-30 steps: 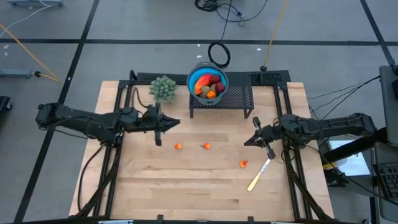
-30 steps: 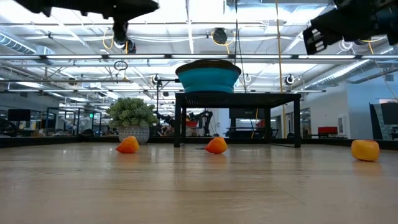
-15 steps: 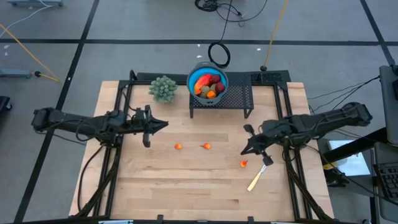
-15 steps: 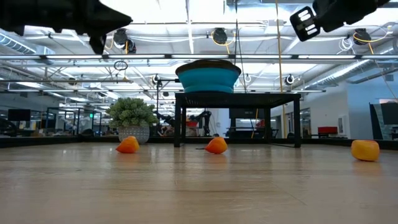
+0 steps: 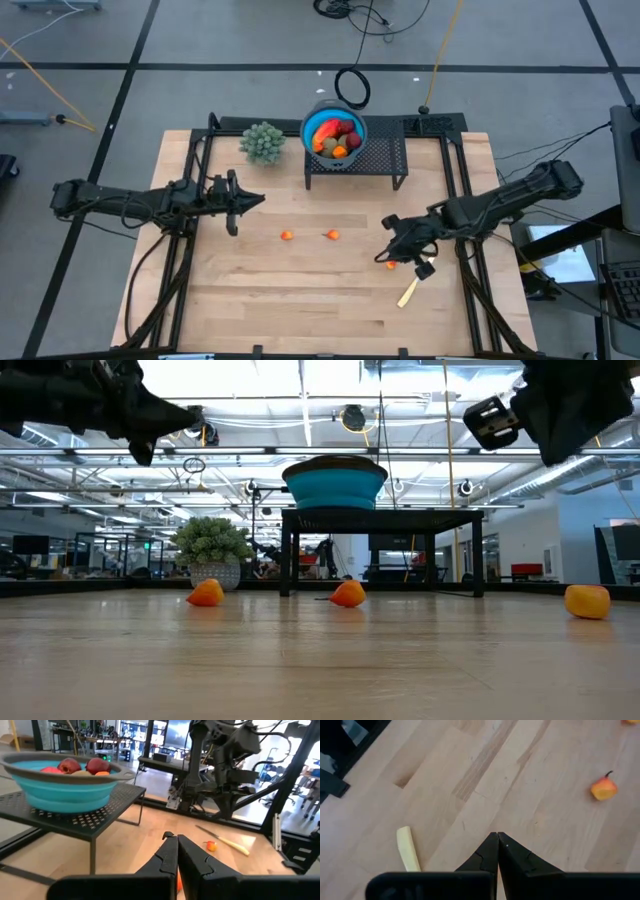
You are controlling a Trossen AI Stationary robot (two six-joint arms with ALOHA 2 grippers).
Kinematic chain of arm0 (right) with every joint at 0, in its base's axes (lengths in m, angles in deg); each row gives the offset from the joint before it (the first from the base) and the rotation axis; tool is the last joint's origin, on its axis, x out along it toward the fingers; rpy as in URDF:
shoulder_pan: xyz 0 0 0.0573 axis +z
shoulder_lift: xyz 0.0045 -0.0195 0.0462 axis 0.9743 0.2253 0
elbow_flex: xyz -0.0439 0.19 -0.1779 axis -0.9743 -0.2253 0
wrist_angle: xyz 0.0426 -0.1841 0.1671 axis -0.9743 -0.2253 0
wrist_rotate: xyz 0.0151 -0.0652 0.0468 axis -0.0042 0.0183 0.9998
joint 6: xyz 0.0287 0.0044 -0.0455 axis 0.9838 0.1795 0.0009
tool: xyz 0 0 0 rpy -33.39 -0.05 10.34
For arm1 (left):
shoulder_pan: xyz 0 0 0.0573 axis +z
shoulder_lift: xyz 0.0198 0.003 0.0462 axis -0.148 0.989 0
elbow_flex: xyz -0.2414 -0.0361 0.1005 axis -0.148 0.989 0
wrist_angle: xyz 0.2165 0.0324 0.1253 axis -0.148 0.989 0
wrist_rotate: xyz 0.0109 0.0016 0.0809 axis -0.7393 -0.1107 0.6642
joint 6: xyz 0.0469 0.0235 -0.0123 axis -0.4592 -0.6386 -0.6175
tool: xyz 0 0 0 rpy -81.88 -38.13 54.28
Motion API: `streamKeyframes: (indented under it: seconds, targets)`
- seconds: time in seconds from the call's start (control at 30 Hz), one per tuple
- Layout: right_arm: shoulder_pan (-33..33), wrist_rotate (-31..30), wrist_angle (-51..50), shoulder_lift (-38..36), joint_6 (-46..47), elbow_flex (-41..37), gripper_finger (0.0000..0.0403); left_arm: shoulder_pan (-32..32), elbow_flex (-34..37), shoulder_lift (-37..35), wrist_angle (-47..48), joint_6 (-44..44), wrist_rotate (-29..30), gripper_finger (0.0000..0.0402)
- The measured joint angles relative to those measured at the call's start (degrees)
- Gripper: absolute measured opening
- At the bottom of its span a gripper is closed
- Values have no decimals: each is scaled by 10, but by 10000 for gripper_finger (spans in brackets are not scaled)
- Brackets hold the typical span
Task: Pick & Place Fruit
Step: Put the orange peach into the blue strainer bowl on the shelf
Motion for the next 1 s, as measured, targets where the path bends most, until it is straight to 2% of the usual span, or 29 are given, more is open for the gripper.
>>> streamKeyframes:
  seconds: [0.27,0.6,0.73,1.0]
  targets:
    - [2,0,-5,21,1,0,40,11,0,-1,20,-1,0,9]
    - [2,2,-52,22,20,0,140,12,0,-1,29,-5,0,2]
    - [2,3,-51,23,20,0,179,12,0,-1,28,-5,-1,14]
    - [2,3,-42,73,13,0,221,12,0,-1,27,-4,-1,2]
